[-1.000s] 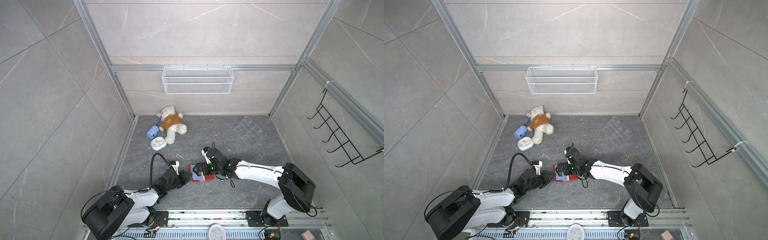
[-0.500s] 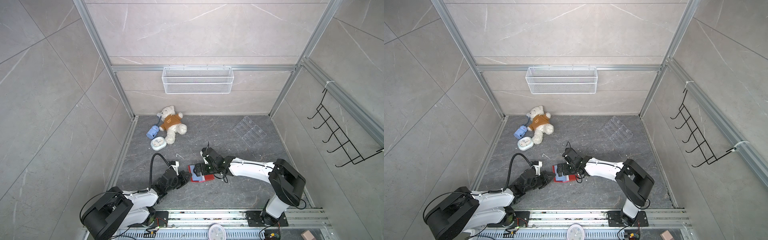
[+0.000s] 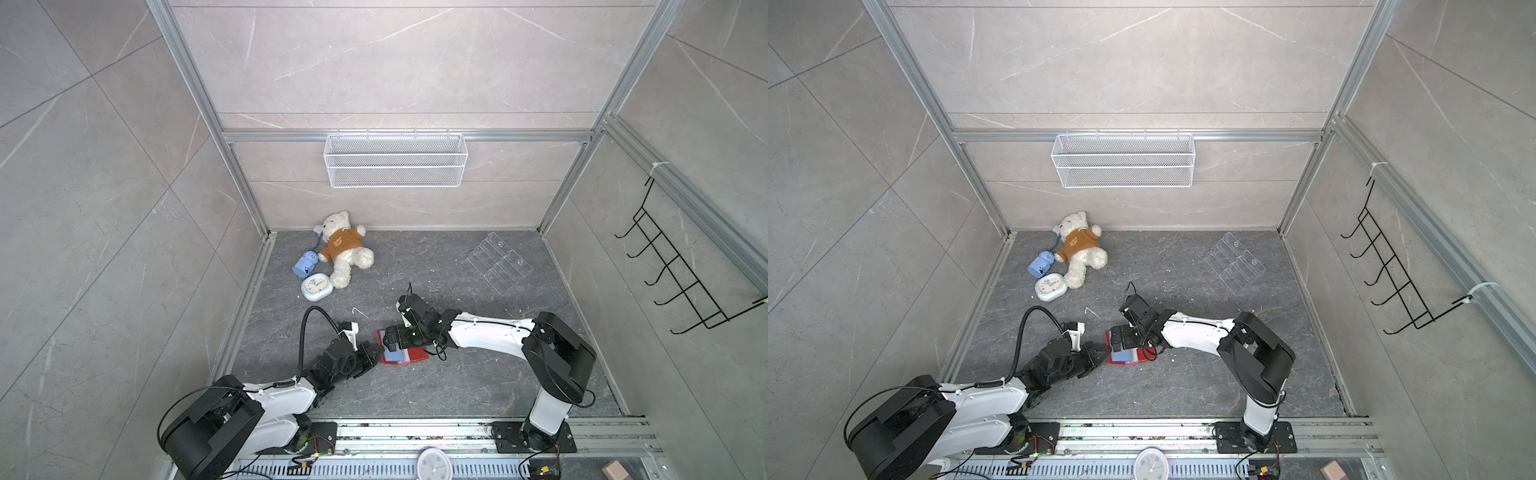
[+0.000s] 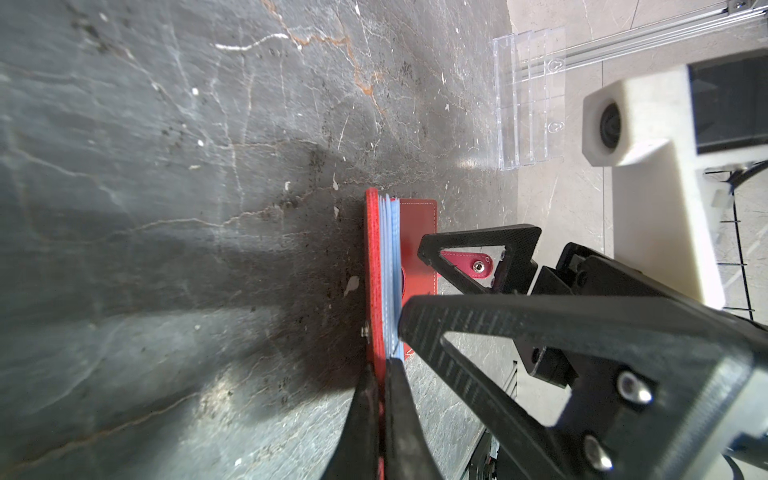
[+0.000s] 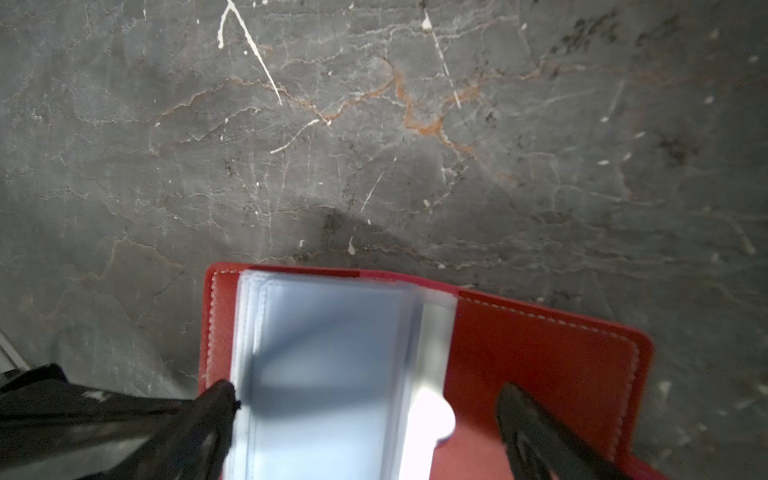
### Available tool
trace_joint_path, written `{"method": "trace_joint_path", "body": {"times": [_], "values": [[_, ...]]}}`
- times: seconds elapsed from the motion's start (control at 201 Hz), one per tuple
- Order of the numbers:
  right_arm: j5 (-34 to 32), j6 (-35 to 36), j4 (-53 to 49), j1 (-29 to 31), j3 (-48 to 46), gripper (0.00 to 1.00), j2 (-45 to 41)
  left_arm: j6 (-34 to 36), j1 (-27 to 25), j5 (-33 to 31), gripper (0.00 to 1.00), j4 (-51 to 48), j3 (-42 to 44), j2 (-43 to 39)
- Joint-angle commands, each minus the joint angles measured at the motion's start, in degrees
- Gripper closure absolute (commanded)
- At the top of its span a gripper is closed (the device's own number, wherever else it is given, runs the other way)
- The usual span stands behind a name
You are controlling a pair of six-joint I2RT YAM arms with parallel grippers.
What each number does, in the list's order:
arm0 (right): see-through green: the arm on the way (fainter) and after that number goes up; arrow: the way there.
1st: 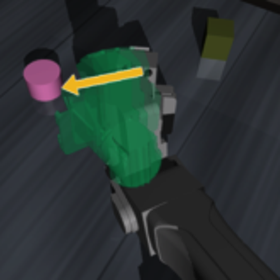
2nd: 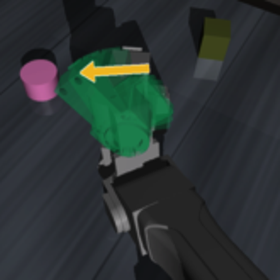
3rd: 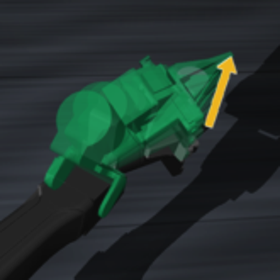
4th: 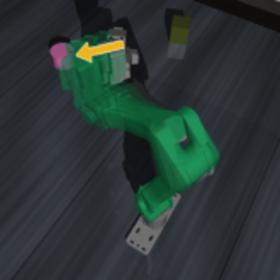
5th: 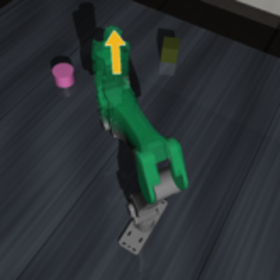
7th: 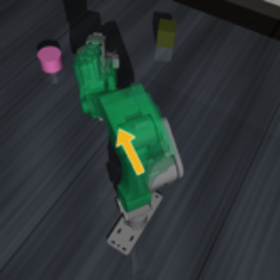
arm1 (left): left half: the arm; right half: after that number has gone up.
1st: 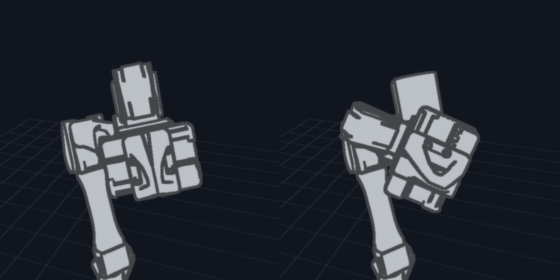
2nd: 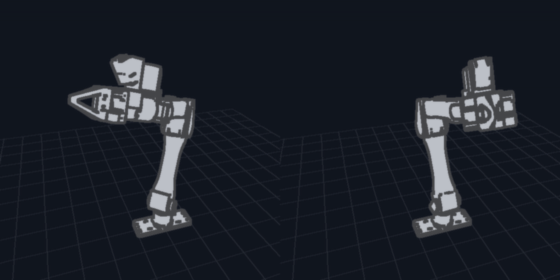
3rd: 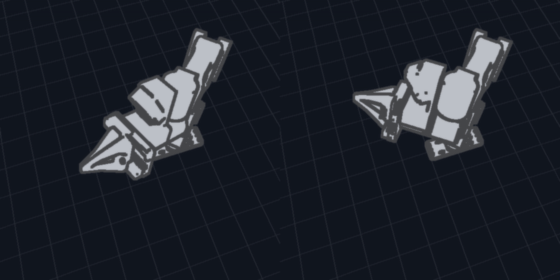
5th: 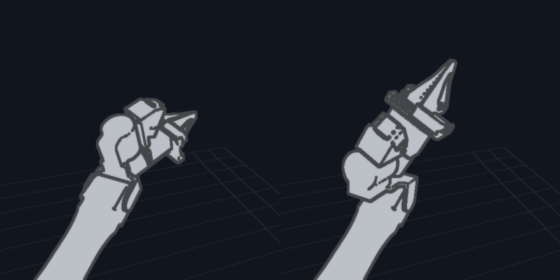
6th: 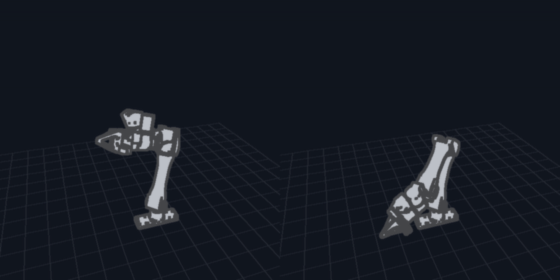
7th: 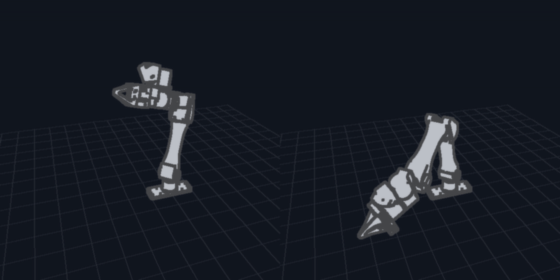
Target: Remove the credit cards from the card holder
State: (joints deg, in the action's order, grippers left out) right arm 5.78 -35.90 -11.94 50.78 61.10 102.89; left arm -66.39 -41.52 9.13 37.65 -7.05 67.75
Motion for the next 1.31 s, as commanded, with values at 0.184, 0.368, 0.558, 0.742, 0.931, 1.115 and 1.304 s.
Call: {"method": "trace_joint_path", "body": {"times": [0.184,0.368,0.558,0.742,0.931,1.115,1.304], "values": [[-3.06,1.34,-3.23,0.19,1.56,0.0,2.24,1.98,-0.36,-0.94,1.0,-0.04,-1.39,-1.65],[-6.48,0.64,-3.61,-0.48,-0.69,0.0,0.68,1.98,-0.52,-1.13,1.0,-0.71,-1.39,-2.4],[-7.94,0.66,-3.87,-2.45,-2.89,0.0,-1.51,2.1,-0.55,-1.34,1.0,-1.18,-1.06,-2.91],[-9.4,0.3,-3.34,-7.0,-8.09,0.0,-7.43,2.23,-0.66,-1.2,1.0,-1.21,-1.04,-3.19],[-10.83,0.81,-4.75,-8.65,-9.58,0.0,-13.47,2.41,-0.7,-1.16,1.0,-1.3,-1.12,-2.64],[-7.02,1.07,-2.14,-7.45,-9.16,0.0,-15.65,2.51,-0.82,-1.07,1.0,-1.23,-1.34,-2.54],[-8.17,3.19,-6.04,-0.27,-1.27,0.0,-11.0,2.57,-0.89,-1.21,1.0,-1.22,-1.34,-2.21]]}}
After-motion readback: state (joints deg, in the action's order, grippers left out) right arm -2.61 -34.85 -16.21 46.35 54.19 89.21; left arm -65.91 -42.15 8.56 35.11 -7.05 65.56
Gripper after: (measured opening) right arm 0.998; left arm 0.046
